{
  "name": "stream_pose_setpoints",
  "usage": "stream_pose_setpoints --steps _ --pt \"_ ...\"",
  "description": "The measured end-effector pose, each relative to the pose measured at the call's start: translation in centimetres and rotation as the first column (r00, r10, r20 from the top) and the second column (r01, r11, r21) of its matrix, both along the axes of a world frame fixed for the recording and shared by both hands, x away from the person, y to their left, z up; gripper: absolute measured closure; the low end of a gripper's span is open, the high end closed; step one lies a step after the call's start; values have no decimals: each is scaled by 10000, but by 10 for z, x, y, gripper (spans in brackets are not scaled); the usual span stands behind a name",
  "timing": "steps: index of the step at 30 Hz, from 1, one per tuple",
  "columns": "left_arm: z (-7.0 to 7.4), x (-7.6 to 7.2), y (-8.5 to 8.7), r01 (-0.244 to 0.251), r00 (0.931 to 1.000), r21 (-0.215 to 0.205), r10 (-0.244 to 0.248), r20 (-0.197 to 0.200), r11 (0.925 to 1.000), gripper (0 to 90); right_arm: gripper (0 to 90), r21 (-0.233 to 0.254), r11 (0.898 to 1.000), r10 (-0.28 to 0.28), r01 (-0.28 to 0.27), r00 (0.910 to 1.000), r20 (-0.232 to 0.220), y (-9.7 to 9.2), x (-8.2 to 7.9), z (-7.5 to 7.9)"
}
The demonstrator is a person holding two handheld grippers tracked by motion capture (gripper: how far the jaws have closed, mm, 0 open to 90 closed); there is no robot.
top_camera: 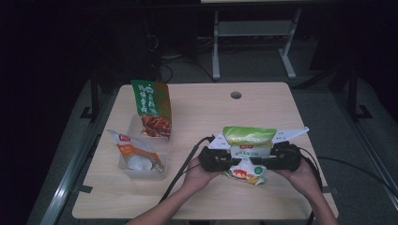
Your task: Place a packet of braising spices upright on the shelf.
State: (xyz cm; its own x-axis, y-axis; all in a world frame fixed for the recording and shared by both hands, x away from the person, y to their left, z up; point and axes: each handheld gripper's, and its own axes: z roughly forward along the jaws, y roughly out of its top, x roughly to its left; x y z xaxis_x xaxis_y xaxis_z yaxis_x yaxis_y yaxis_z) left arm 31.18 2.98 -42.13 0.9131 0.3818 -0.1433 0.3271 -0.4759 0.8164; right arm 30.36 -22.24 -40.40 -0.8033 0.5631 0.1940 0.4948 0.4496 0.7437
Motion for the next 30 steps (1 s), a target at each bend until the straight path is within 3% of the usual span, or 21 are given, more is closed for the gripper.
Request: stream_pose_setpoints --steps 1,4,6,12,15,24,30 --pt "0 0 0 0 10000 0 0 0 10000 758 658 0 10000 0 0 10000 0 0 0 0" --pt "0 0 6 -80 9999 -172 78 -117 9998 730 775 77 10000 -50 50 10000 -58 0 0 2" --pt "2 -4 10 -225 9997 -231 224 -56 9995 637 834 154 9998 -131 131 9999 -40 -1 -1 2" --pt "1 -19 16 -420 9988 26 419 266 9991 496 858 227 9993 -286 288 9996 -66 1 -3 5" --pt "0 -23 20 -494 9986 -23 494 199 9988 455 862 292 9993 -247 247 9997 13 3 -4 7" --pt "2 -38 43 -732 9970 -42 732 238 9973 378 874 400 9986 -344 341 9994 69 11 0 23" --pt "5 -58 60 -651 9952 32 647 730 9979 359 875 312 9988 -374 367 9991 211 19 6 36"
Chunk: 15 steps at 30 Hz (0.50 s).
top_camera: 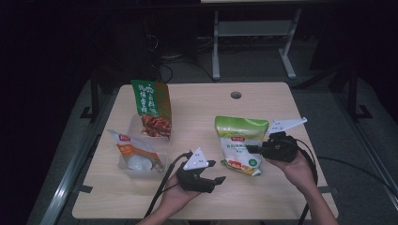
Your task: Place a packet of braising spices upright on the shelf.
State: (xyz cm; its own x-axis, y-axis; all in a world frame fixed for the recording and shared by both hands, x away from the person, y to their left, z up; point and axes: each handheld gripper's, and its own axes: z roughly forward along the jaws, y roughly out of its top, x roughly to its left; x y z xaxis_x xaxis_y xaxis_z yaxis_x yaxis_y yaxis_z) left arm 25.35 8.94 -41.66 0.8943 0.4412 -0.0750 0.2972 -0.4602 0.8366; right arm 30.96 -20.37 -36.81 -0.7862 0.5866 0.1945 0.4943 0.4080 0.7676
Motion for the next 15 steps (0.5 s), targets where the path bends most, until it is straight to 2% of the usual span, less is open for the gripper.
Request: stream_pose_setpoints --steps 3,5,15 --pt "0 -5 4 95 9996 187 -100 266 9998 350 875 58 9999 110 -111 9999 103 5 3 5" --pt "-1 -12 12 130 9992 181 -137 370 9998 332 876 193 9995 259 -264 9993 259 14 7 15" --pt "-8 -22 32 222 9992 178 -227 317 9996 315 876 381 9947 926 -952 9936 643 57 26 39"
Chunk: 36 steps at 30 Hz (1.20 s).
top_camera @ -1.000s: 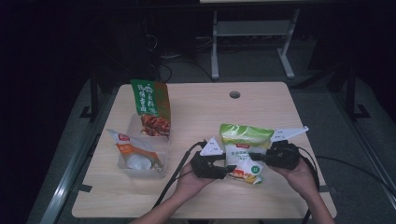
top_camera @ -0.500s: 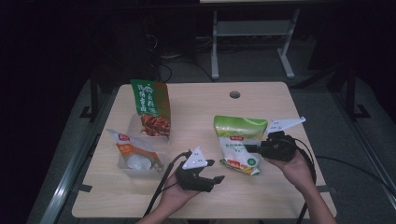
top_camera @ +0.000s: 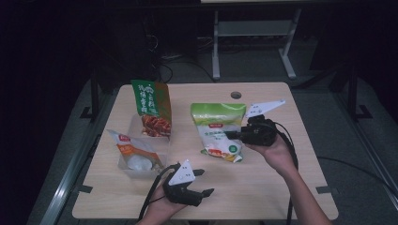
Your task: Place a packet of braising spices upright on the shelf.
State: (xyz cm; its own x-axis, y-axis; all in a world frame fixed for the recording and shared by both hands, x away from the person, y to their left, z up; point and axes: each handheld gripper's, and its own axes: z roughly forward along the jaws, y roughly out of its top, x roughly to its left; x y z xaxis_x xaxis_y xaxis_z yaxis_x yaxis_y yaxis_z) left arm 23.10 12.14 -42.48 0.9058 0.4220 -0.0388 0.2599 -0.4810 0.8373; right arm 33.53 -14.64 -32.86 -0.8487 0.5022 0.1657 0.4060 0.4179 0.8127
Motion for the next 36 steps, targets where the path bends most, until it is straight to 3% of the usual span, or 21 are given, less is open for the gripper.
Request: stream_pose_setpoints --steps 1,12,21,22,26,29,36 --pt "0 0 2 48 9999 148 -50 88 9999 312 876 31 10000 52 -52 10000 55 5 2 2" --pt "-7 -5 8 112 9998 69 -113 142 9999 305 876 195 9961 856 -862 9959 288 56 19 19" --pt "-9 -4 15 14 9999 -98 -13 109 10000 302 876 347 9872 1538 -1558 9866 547 114 35 36" --pt "-9 -4 15 14 9999 -98 -13 109 10000 302 876 347 9872 1538 -1558 9866 547 114 35 36" --pt "-9 -5 17 37 9997 -109 -34 241 9999 299 878 278 9810 1898 -1918 9798 622 143 43 34" --pt "-9 -6 18 26 9998 -66 -25 211 10000 299 878 339 9788 2003 -2019 9787 449 159 48 31" --pt "-8 -5 19 201 9994 90 -204 265 9998 299 878 255 9769 2106 -2121 9763 506 182 59 22"
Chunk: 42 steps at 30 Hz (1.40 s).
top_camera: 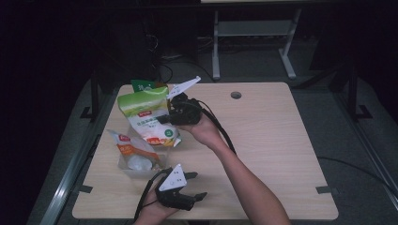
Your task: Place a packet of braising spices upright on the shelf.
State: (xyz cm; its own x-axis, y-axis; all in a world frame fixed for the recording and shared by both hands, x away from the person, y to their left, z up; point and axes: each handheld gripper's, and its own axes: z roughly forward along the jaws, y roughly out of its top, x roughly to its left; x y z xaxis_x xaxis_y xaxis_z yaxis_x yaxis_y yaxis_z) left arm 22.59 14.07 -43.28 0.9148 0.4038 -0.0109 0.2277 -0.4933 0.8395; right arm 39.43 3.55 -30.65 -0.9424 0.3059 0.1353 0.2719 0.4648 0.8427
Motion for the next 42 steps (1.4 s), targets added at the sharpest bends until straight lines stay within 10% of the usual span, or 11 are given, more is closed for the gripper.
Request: stream_pose_setpoints --steps 18,42 --pt "-1 -2 4 -153 9998 -179 151 -112 9997 302 878 253 9992 309 -298 9984 -468 53 16 -46" --pt "-3 -2 2 -78 9999 116 80 -138 9999 303 874 -51 9987 496 -503 9941 -970 43 18 -86"
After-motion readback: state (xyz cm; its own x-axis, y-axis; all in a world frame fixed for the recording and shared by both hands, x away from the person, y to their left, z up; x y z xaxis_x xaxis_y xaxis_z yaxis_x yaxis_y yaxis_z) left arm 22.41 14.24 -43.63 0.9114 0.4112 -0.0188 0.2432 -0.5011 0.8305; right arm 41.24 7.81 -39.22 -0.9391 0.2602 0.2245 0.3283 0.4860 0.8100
